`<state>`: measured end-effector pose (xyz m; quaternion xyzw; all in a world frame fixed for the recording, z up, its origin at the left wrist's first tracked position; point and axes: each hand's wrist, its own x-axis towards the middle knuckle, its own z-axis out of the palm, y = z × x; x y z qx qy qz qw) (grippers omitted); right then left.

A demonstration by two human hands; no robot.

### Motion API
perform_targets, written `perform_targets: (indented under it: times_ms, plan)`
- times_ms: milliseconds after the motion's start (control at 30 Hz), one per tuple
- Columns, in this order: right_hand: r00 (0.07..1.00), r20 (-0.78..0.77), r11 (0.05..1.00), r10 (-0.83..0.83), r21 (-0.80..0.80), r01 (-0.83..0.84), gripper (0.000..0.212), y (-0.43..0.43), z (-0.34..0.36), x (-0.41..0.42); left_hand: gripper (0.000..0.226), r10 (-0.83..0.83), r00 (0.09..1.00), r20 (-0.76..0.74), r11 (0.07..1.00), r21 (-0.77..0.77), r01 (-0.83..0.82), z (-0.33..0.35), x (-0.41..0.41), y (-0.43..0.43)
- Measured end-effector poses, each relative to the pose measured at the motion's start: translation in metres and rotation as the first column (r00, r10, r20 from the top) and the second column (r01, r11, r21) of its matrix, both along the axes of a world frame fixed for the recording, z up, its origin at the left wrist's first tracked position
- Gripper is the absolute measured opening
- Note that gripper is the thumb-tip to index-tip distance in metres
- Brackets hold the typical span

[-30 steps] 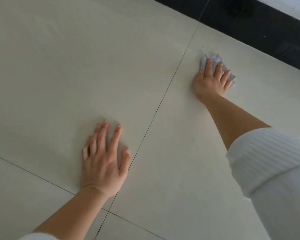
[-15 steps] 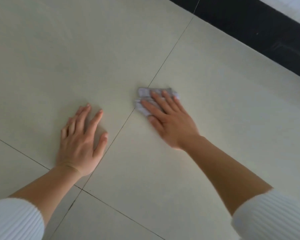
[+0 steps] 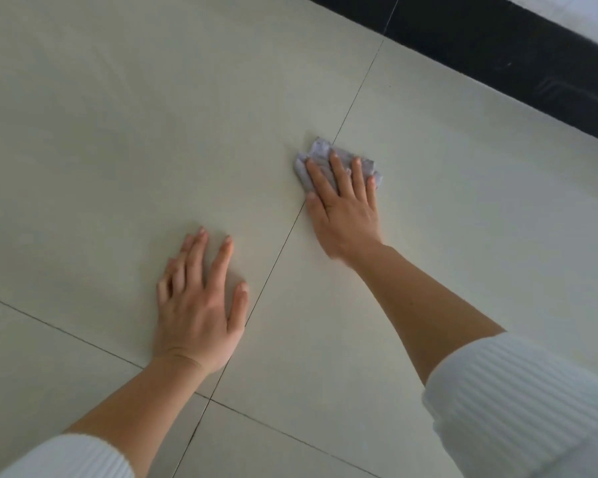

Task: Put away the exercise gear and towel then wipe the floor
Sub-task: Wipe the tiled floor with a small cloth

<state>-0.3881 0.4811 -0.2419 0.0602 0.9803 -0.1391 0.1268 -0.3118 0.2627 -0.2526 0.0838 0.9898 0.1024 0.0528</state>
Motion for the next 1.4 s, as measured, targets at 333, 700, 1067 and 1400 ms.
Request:
perform_targets:
  times_ms: [333,700,1067,1400]
  plan:
    - [0.994,0.031,0.994,-0.104,-0.031,0.105,0.050,-0.089,0.008,0.131,0.060,-0.062,0.996,0.071,0.996,0.067,0.057,-0.001,-0.002,-0.004]
    - [0.853,0.281,0.879,-0.441,-0.055,0.473,0.058,-0.252,0.050,0.219,0.065,-0.655,0.700,0.285,0.752,0.147,0.643,0.014,-0.050,-0.080]
    - [0.877,0.287,0.919,-0.385,0.203,0.337,0.053,-0.267,0.043,0.244,0.068,-0.740,0.582,0.338,0.652,0.148,0.744,0.022,-0.071,-0.088]
    - [0.653,0.544,0.849,-0.526,0.292,0.440,0.064,-0.160,0.052,0.287,0.059,-0.723,0.639,0.262,0.680,0.105,0.726,0.027,-0.049,-0.113]
